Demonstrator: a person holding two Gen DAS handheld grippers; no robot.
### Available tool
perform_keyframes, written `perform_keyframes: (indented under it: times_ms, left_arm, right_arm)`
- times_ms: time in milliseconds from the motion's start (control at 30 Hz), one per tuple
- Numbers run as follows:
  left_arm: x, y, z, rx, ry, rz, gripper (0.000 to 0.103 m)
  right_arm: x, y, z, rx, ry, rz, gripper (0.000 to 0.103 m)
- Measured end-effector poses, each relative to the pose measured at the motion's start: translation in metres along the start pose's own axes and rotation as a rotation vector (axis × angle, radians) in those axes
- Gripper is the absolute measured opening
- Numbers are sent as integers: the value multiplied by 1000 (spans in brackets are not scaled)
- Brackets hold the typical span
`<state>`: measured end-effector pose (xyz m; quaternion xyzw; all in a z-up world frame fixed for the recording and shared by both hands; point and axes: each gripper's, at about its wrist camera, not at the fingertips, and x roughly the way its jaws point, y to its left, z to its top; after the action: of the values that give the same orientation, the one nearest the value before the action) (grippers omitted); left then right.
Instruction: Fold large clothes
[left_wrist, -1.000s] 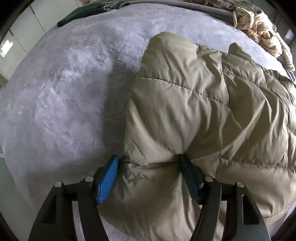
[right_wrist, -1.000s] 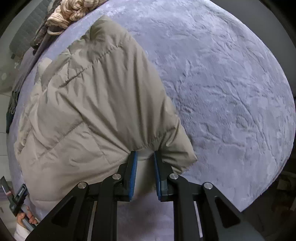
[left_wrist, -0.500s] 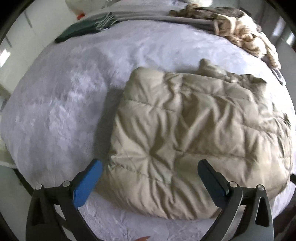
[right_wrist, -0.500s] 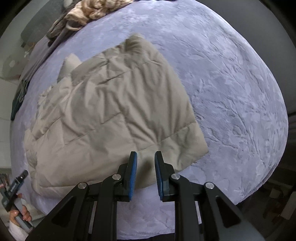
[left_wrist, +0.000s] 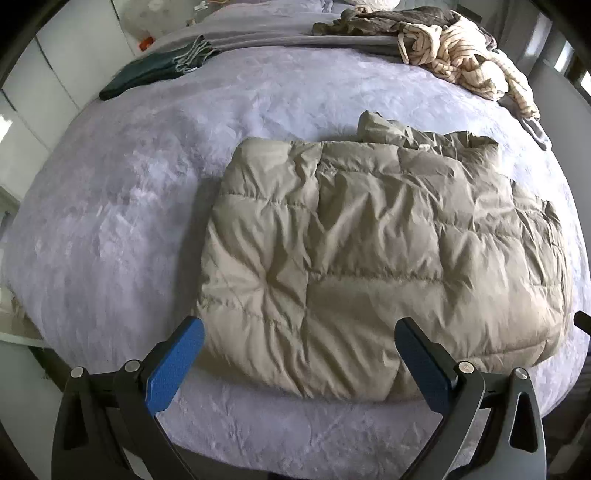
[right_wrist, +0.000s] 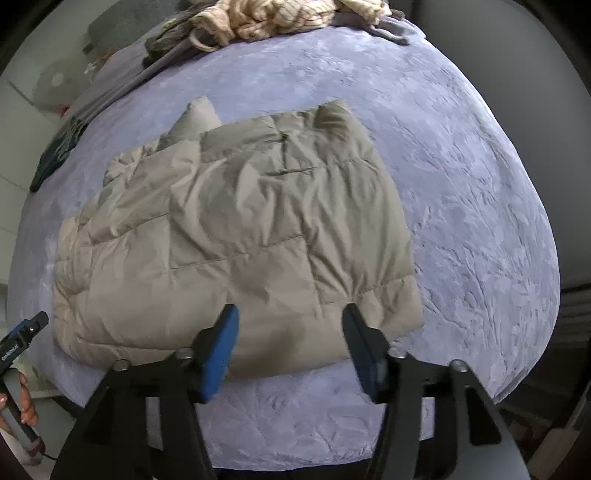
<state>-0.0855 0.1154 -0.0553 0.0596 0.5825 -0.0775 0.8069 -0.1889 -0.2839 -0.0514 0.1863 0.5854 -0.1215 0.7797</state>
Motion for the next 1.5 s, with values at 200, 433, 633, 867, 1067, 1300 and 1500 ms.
perform_keyframes:
  times_ms: [200, 433, 633, 867, 1067, 1300, 1500]
  left_arm:
    - [3, 8, -7, -36, 20, -42, 103]
    - [16, 32, 11, -14, 21, -75, 103]
    - [28, 65, 32, 7, 24, -116, 103]
    - [52, 94, 50, 26, 57, -177, 103]
    - [75, 101, 57, 38, 104, -238, 103]
    - [124, 129, 72, -30, 194, -480, 103]
    - [181, 127, 70, -45, 318, -646, 103]
  right_arm:
    - [0, 22, 3, -62, -8, -12, 80]
    - [10, 66, 12, -80, -5, -3, 80]
    - [25, 115, 19, -58, 17, 65, 88]
    - [41, 158, 22, 55, 25, 265, 88]
    - [58, 180, 23, 103, 110, 339, 88]
    - [86, 168, 23, 219, 163, 419, 89]
    - [106, 157, 28, 265, 219, 464, 89]
